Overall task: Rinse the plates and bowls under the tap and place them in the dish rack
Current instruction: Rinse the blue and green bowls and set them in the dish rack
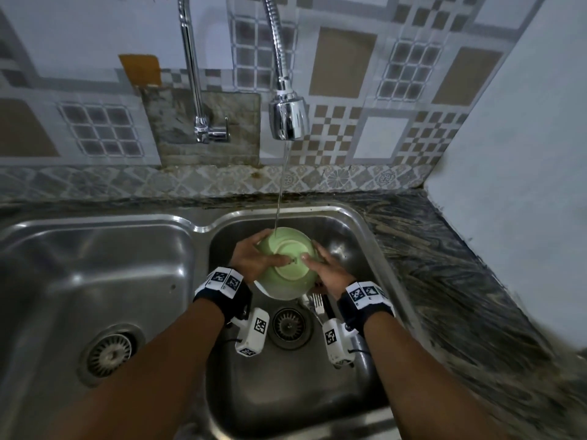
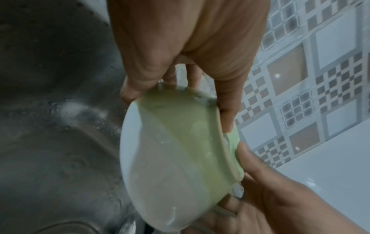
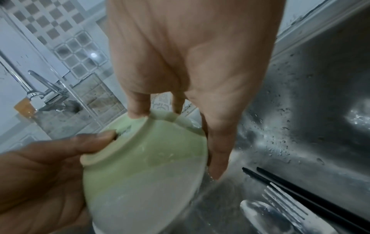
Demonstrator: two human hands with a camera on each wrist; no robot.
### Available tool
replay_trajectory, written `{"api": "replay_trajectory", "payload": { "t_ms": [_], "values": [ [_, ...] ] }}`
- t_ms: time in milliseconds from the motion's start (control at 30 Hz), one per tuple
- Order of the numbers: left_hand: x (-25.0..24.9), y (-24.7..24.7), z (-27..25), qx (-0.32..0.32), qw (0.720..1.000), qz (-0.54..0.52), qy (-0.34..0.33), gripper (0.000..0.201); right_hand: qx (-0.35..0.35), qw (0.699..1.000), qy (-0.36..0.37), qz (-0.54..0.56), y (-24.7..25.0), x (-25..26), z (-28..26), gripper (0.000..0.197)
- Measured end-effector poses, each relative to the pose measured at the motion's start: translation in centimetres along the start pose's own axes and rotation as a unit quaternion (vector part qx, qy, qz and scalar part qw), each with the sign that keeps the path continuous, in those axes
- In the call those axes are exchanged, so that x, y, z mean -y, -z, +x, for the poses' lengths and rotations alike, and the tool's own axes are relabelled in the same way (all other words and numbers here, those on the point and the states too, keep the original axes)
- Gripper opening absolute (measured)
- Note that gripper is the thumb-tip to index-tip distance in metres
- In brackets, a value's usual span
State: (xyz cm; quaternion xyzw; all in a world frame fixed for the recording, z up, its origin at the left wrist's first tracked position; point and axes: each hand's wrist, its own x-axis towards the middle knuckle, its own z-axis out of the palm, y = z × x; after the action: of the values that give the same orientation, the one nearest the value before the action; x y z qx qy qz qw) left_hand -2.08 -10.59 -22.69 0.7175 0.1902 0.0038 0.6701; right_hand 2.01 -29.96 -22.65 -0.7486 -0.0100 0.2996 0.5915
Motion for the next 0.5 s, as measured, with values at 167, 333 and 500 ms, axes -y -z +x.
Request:
{"api": "replay_trajectory", "payload": {
  "t_ms": [167,333,500],
  "values": [
    [-1.3,-0.3,0.4,-0.023,0.999,-0.027,0.004,0.08,-0.02,0.999,0.03,0.031,-0.1,0.1,0.2,0.069],
    [-2.1,-0.5,0.8,-0.045,0.997,-0.059,0.027,0.075,-0.023,0.994,0.066,0.085,0.2,0.7,0.2,0.056],
    [-2.5,-0.2,0.7,-0.065,0.988,-0.131,0.055,0.066,-0.031,0.99,0.071,0.116,0.4,1.6,1.0,0.053]
  ]
}}
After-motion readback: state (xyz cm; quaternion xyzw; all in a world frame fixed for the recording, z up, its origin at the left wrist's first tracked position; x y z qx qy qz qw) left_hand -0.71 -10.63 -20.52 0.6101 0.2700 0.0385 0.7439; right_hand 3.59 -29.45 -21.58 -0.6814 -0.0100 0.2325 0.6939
